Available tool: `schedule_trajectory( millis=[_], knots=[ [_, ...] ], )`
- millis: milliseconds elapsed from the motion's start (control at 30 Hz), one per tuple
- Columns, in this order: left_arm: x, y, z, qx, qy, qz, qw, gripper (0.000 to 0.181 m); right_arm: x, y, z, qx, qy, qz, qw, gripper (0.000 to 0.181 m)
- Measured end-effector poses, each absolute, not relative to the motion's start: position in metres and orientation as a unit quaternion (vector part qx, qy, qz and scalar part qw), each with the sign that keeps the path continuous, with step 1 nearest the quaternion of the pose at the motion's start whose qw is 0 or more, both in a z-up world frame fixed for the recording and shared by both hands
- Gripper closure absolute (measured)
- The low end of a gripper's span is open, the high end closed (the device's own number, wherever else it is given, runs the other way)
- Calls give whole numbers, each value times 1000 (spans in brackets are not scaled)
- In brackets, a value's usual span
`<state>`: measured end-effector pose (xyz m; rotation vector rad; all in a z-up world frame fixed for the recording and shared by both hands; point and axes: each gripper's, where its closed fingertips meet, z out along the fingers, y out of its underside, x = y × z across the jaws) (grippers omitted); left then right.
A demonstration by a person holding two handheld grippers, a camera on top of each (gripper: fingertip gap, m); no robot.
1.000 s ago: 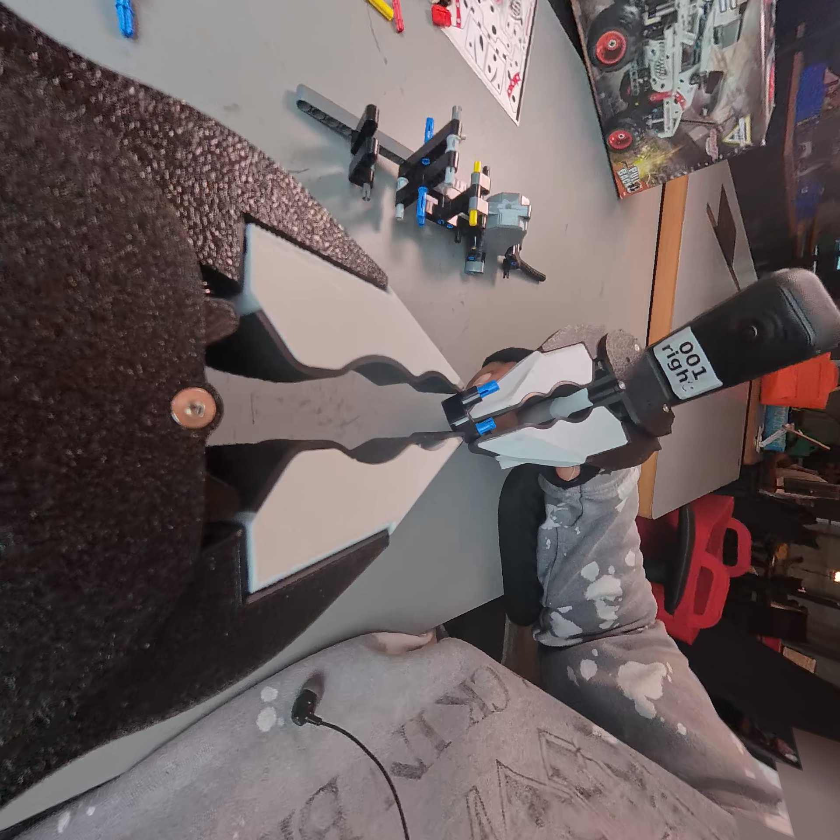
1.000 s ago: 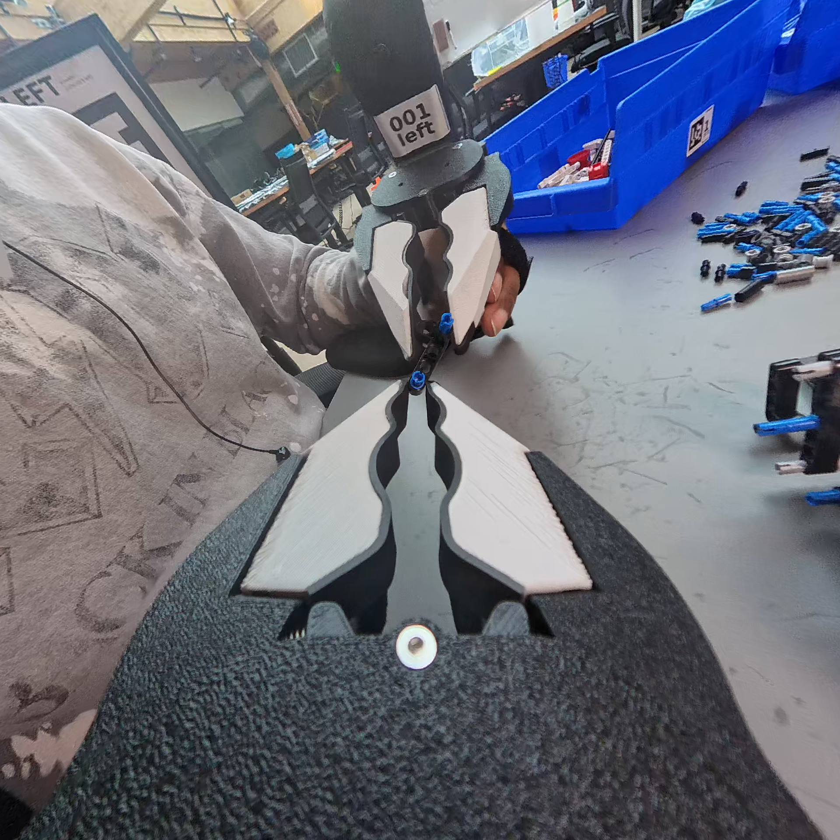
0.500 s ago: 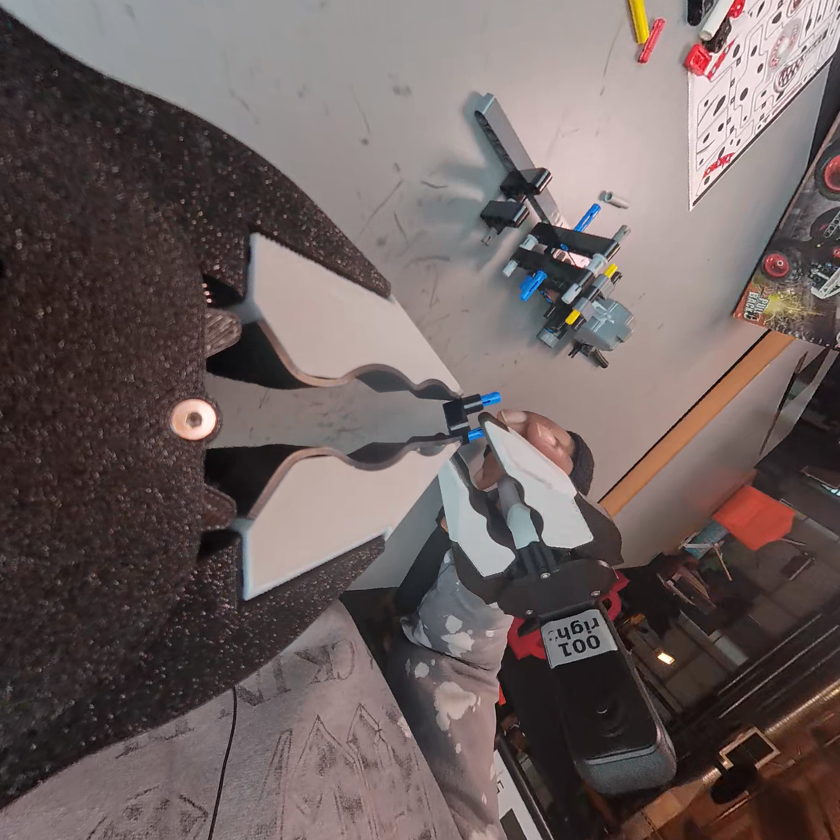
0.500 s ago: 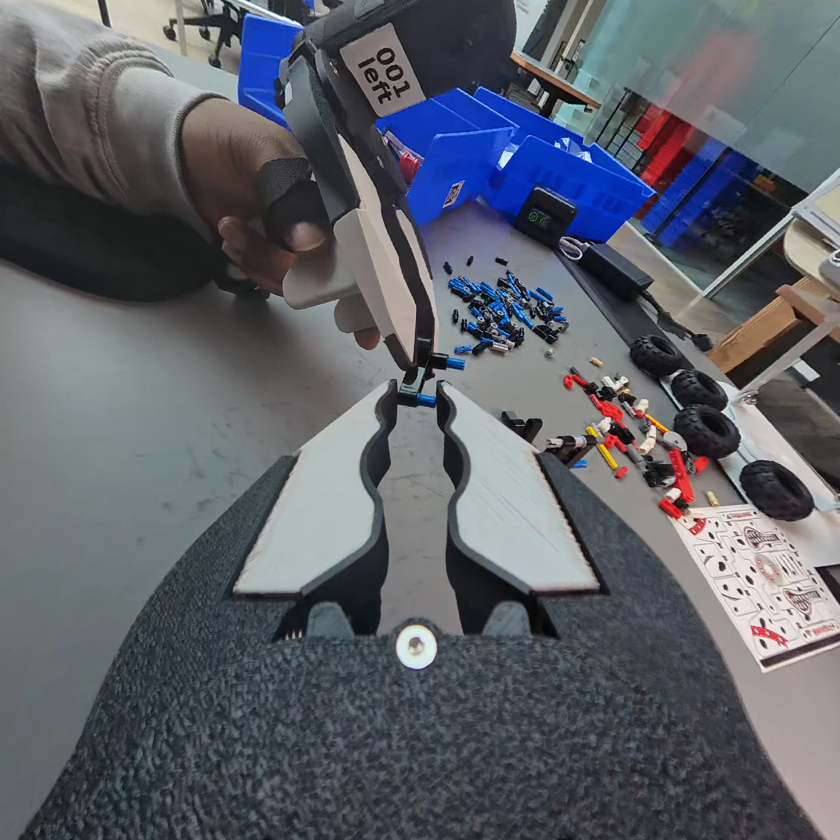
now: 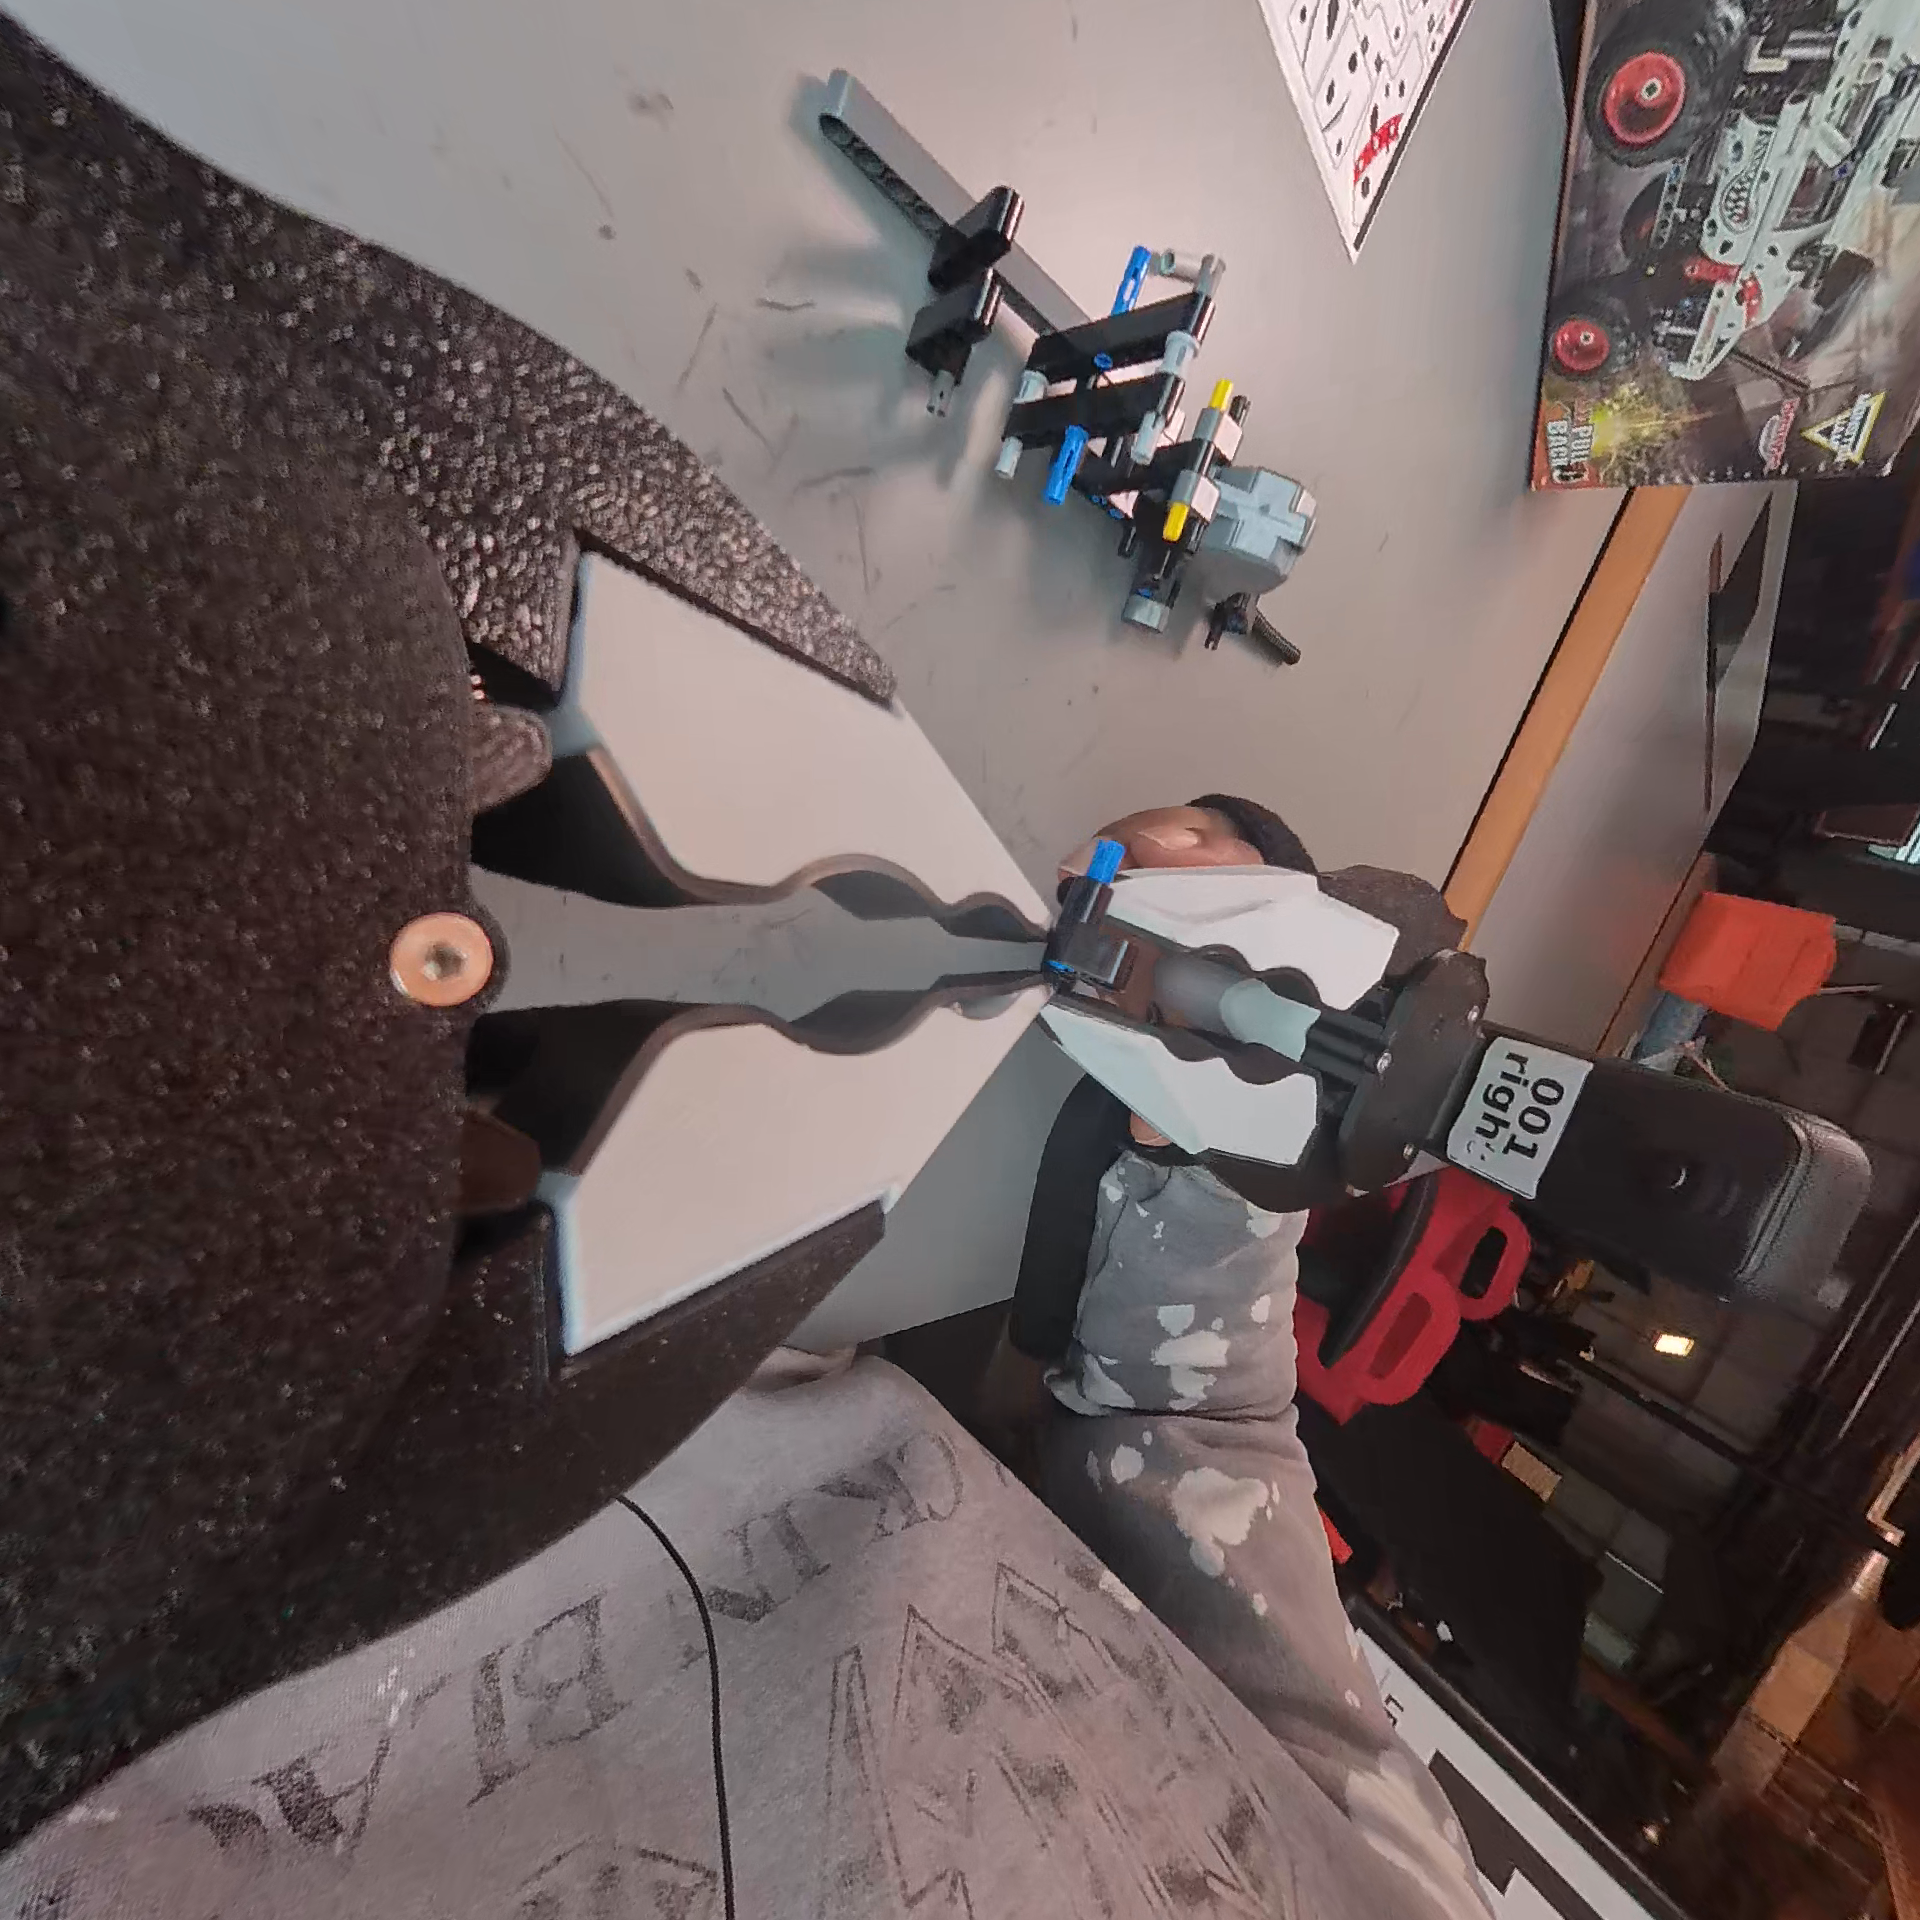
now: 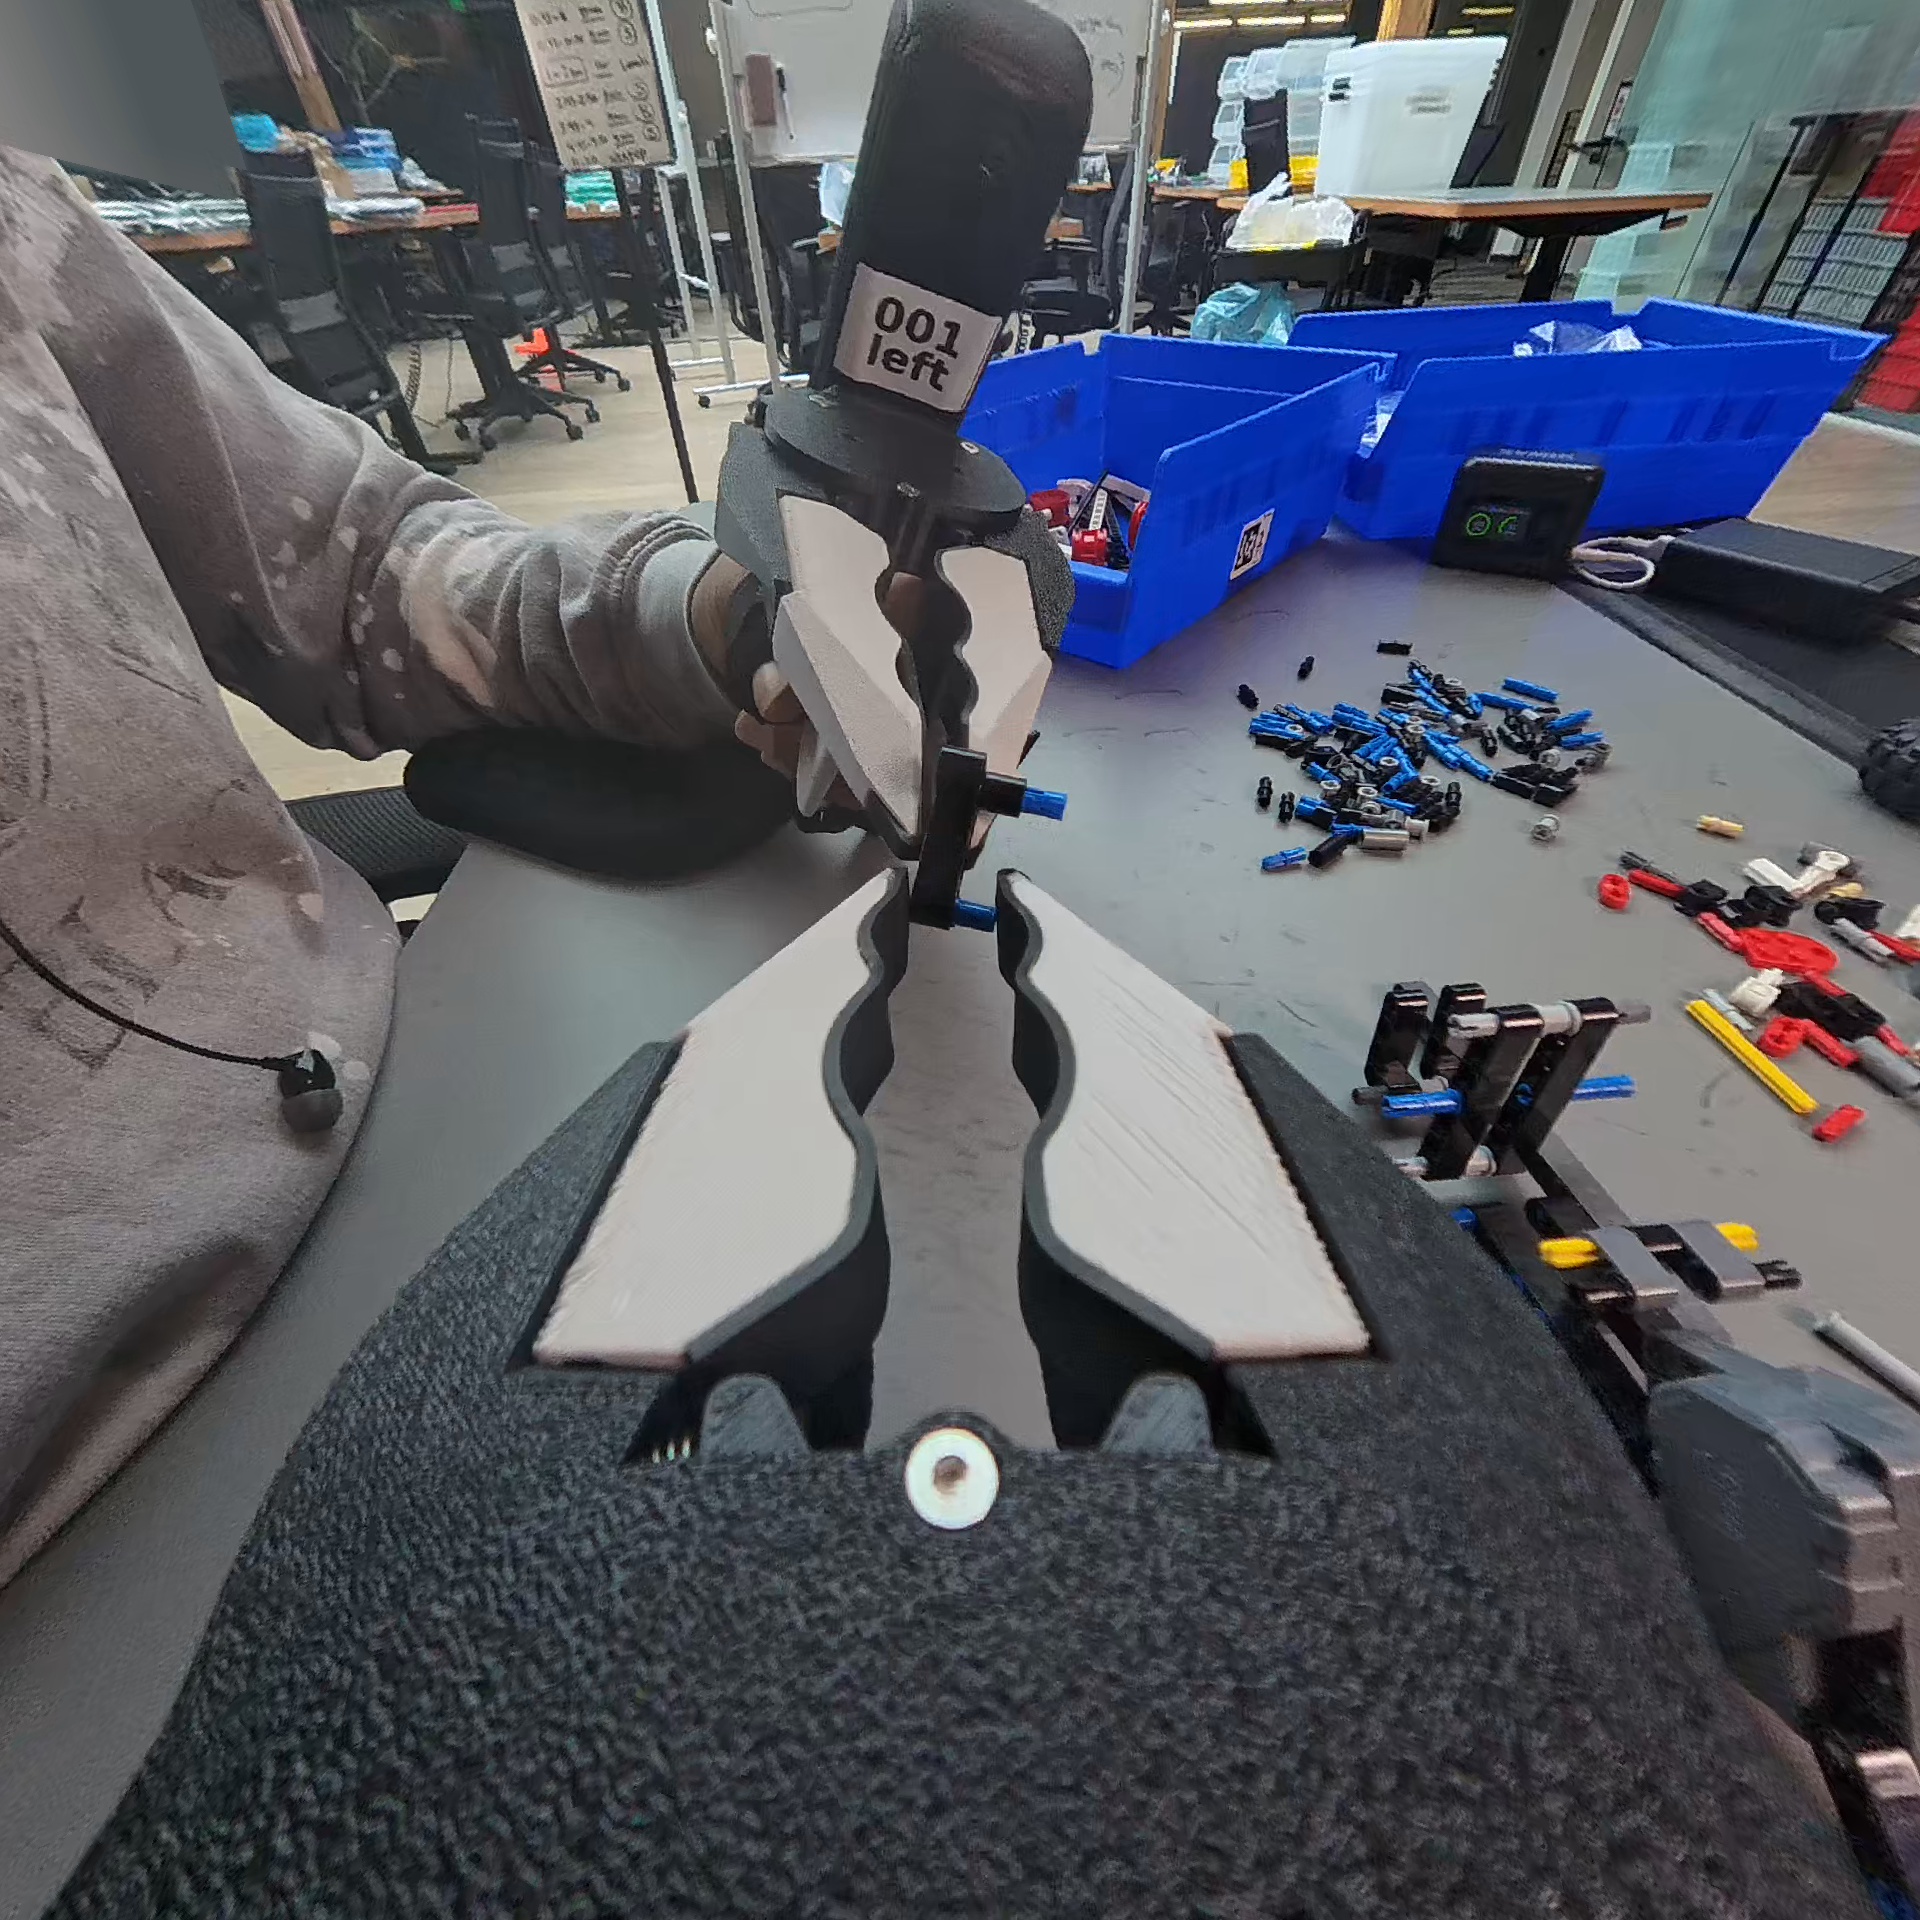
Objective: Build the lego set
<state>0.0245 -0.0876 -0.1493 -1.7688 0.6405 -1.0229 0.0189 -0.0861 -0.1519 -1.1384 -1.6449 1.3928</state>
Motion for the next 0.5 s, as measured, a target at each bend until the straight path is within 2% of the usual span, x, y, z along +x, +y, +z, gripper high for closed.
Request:
schedule_trajectory(
  millis=[300,500],
  knots=[
    [23,-90,-154,-729,284,-401,476,179,18,-87,-153,-444,-632,540,336,165],
    [23,-89,-154,-729,278,-407,474,162,19,-86,-156,-444,-639,531,336,165]
  ],
)
